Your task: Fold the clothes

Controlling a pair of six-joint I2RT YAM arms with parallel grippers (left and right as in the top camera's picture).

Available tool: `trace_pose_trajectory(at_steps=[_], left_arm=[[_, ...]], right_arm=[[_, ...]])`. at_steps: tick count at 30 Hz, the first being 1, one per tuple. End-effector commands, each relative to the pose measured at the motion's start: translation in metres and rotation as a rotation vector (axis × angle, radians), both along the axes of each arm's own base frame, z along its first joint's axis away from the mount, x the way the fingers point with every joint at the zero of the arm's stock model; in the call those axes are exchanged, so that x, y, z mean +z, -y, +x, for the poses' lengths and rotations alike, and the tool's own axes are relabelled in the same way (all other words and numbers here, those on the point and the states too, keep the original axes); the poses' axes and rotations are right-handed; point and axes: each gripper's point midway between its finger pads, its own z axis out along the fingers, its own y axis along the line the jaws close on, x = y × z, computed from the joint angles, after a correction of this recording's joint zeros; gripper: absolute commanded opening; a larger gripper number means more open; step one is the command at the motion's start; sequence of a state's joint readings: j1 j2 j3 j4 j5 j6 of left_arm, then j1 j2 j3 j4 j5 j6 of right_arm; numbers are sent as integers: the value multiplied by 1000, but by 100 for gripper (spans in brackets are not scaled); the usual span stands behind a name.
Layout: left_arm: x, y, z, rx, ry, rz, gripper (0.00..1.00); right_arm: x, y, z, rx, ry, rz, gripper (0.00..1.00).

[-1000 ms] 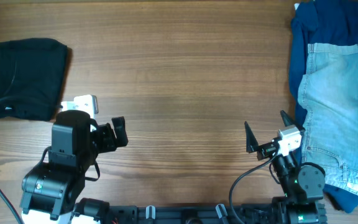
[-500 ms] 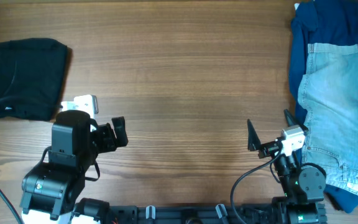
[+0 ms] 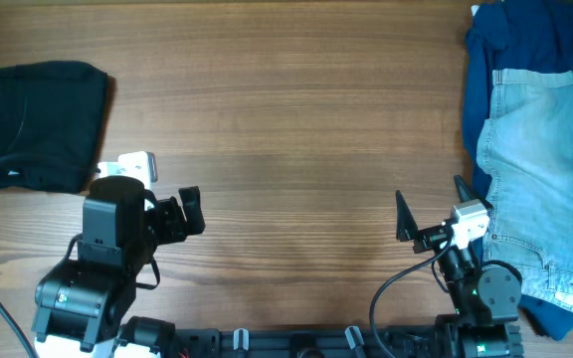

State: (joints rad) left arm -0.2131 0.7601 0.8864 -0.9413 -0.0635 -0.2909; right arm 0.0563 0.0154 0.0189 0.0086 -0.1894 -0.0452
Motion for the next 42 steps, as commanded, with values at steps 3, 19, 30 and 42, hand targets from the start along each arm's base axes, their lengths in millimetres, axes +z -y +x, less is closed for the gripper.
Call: trace_pose_trajectory(at_steps=[3, 19, 30, 42], left_arm=[[1, -4, -2, 22, 9, 4, 100], [-24, -46, -15, 196, 516, -57, 100], [-19, -28, 16, 27, 868, -9, 100], [-48, -21, 16, 6, 745, -62, 100]], right_arm=[[-3, 1, 0, -5, -1, 19, 100], [-3, 1, 0, -5, -1, 19, 100], [-3, 1, 0, -5, -1, 19, 100], [-3, 1, 0, -5, -1, 19, 100]])
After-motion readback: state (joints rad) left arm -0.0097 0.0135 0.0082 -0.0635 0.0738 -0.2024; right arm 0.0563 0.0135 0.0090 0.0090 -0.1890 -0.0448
